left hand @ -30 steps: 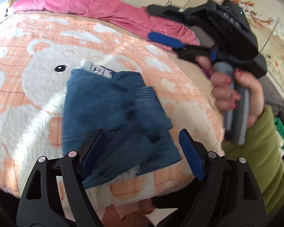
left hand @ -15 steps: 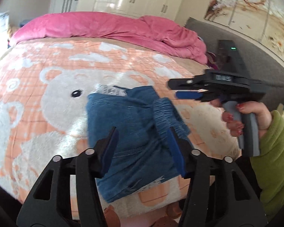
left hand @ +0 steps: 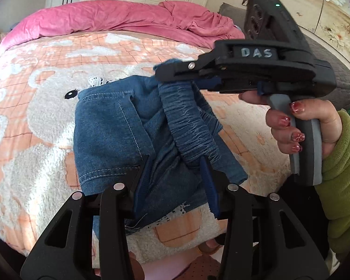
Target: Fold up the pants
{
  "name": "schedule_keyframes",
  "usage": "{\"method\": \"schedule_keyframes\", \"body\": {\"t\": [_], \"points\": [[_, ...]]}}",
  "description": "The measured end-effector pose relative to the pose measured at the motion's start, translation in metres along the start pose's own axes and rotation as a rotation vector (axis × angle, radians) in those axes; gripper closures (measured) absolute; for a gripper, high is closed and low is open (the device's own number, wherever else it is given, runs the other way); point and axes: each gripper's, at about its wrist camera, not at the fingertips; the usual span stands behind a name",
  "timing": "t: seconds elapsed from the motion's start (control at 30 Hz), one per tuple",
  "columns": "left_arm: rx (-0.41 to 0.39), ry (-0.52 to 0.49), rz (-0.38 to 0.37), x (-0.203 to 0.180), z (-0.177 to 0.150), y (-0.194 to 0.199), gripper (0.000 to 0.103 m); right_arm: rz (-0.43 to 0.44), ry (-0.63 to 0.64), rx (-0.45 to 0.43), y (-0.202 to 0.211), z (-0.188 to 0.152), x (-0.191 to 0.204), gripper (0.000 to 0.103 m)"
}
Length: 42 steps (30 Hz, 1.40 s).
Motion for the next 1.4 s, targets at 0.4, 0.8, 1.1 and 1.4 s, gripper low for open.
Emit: {"method": "schedule_keyframes", "body": {"t": [0.4, 0.8, 1.1, 1.4], "points": [[0.027, 0.013, -0.006, 0.001, 0.003, -0.006, 0.068, -0.120, -0.101, 0.052, -0.012, -0.008, -0.040, 0.057], [0.033, 0.011, 0.016, -0.003, -0.004, 0.002, 0.068, -0.147, -0.026, -0.082, 0.029, 0.001, -0.016, 0.038], [0.035, 0.012, 0.039, -0.004, -0.009, 0.016, 0.068, -0.141, 0.010, -0.130, 0.047, -0.028, 0.000, 0.037], [0.036, 0.052, 0.060, 0.013, -0.014, 0.047, 0.060, -0.190, 0.078, -0.187, 0.053, -0.048, 0.020, 0.037]]}}
Point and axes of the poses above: each gripper's, at about its wrist camera, not at the fingertips, and y roughly against the way its jaws point, x to its left, z to its top, and after that the axes turned 5 degrees about z, right-handed
